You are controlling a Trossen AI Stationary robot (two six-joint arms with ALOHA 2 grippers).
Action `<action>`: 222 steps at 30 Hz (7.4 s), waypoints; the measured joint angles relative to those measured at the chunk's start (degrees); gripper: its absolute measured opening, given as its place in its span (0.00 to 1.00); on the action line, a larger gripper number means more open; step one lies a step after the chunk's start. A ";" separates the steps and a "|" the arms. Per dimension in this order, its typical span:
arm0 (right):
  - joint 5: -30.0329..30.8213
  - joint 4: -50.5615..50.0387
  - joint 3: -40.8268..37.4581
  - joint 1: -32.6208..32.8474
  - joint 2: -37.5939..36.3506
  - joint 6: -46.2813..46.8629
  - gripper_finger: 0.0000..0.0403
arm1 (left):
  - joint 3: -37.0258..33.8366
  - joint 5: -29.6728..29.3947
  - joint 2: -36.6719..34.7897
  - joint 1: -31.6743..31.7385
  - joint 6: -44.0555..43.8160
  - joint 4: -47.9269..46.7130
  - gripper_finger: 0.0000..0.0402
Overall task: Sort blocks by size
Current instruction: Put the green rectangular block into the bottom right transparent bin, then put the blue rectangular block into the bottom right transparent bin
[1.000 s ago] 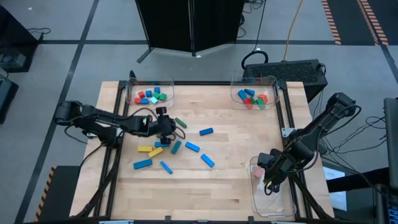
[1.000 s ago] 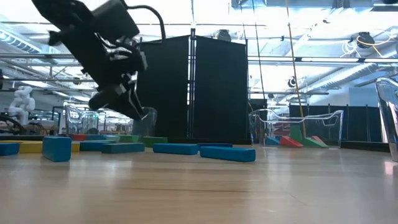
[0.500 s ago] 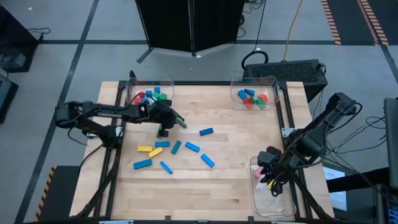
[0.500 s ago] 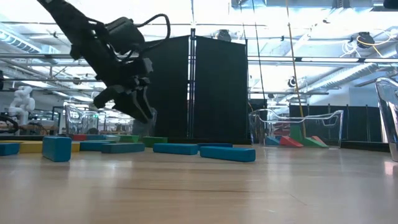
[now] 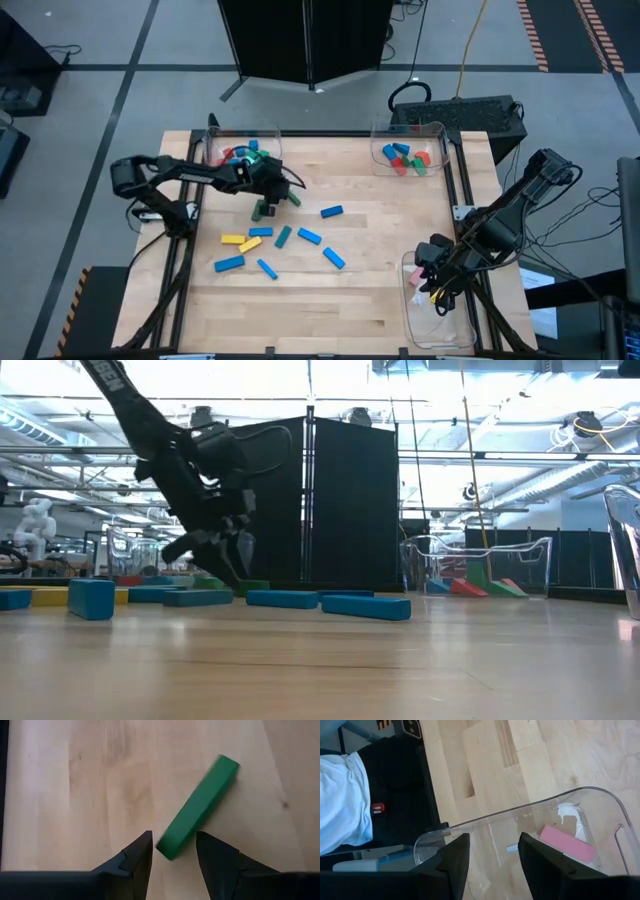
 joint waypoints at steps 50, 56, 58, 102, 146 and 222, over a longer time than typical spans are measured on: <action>34.22 0.11 -0.04 -1.76 0.27 -6.24 0.40 | 7.23 2.45 -3.62 -14.15 -17.74 2.38 0.13; 36.38 0.81 -0.04 -4.29 2.64 -8.21 0.40 | 7.23 1.96 -3.52 -19.17 -20.92 8.30 0.13; 36.46 1.98 -0.04 -5.37 4.13 -9.60 0.40 | 7.23 1.60 -3.52 -20.45 -22.69 11.28 0.13; 29.53 41.64 -0.02 -25.94 19.17 -52.48 0.41 | 7.27 -3.96 -3.37 -27.71 -30.57 24.38 0.14; 26.57 10.21 -0.02 -12.13 3.27 -27.51 0.09 | 7.29 -6.15 -5.29 -31.29 -42.89 1.99 0.34; 2.72 -4.66 -0.03 4.68 14.02 8.52 0.41 | 3.27 -2.51 -17.04 -56.59 -93.60 -47.97 0.45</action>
